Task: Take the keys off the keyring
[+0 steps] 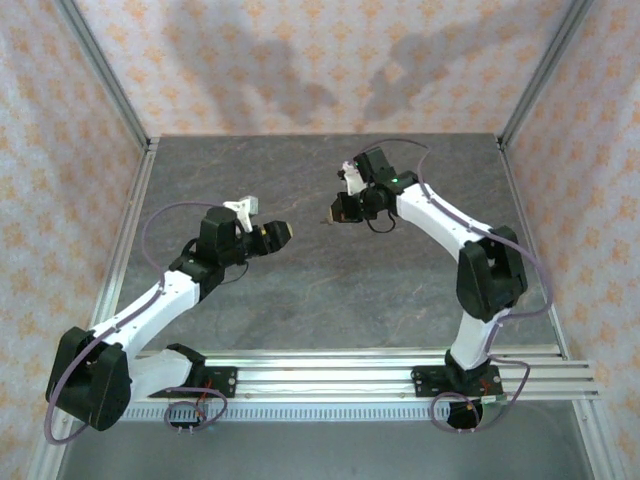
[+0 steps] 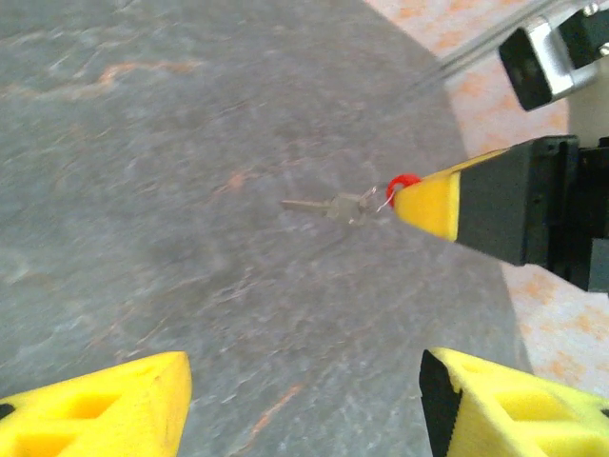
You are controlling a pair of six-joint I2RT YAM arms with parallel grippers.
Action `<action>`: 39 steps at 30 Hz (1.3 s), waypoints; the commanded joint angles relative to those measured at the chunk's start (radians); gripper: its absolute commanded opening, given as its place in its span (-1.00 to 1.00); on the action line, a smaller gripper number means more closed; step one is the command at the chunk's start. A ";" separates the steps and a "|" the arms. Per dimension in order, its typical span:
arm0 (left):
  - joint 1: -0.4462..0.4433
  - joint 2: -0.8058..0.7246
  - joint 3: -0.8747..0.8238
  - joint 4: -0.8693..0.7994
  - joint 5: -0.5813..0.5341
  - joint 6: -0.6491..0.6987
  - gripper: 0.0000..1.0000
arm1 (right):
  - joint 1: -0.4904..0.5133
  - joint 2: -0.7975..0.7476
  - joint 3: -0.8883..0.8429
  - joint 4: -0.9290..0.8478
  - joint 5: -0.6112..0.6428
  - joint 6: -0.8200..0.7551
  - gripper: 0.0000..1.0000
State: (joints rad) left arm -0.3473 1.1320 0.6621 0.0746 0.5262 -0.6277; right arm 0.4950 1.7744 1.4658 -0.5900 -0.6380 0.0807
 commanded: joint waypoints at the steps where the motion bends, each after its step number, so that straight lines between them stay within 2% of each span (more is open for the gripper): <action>1: -0.007 -0.025 0.066 -0.036 0.106 0.072 0.28 | 0.005 -0.081 0.005 -0.092 -0.095 -0.084 -0.89; 14: -0.007 -0.006 0.245 -0.125 0.415 0.213 0.02 | 0.005 -0.167 0.081 -0.195 -0.414 -0.202 -0.87; 17: -0.007 0.001 0.267 -0.110 0.474 0.207 0.04 | 0.005 -0.187 0.082 -0.204 -0.476 -0.230 -0.86; 20: -0.007 0.011 0.282 -0.083 0.512 0.188 0.15 | 0.005 -0.195 0.085 -0.221 -0.526 -0.257 -0.85; 23: -0.007 0.028 0.289 -0.055 0.551 0.163 0.11 | 0.005 -0.197 0.098 -0.247 -0.599 -0.287 -0.82; 29: -0.007 0.043 0.273 0.056 0.619 0.088 -0.12 | 0.005 -0.202 0.110 -0.259 -0.639 -0.305 -0.79; 34: -0.009 0.044 0.269 0.097 0.648 0.033 -0.16 | 0.005 -0.194 0.115 -0.259 -0.661 -0.303 -0.77; 39: -0.011 0.051 0.268 0.089 0.650 0.035 -0.19 | 0.008 -0.188 0.114 -0.254 -0.689 -0.307 -0.77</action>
State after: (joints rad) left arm -0.3473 1.1790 0.9207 0.1204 1.1423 -0.5766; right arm 0.4950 1.5990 1.5452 -0.8314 -1.2804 -0.2077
